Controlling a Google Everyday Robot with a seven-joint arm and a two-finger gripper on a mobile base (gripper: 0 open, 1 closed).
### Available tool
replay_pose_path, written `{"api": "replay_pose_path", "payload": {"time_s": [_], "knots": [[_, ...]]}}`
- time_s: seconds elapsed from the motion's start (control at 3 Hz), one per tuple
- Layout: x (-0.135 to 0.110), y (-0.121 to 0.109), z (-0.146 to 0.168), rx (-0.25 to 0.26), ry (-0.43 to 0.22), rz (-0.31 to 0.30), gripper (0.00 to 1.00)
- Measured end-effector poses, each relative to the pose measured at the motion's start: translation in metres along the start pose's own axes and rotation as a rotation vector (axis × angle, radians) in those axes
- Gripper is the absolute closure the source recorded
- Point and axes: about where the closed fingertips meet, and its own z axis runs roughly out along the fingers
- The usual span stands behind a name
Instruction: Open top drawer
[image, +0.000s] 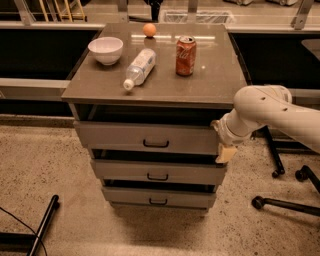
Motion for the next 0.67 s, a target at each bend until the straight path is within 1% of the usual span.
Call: {"api": "replay_pose_path", "payload": {"time_s": [0.33,0.67], "knots": [[0.0014,0.001,-0.0042,0.005,0.012,-0.004,0.26],[0.0014,0.0011,-0.0044,0.005,0.012,-0.004,0.19]]}}
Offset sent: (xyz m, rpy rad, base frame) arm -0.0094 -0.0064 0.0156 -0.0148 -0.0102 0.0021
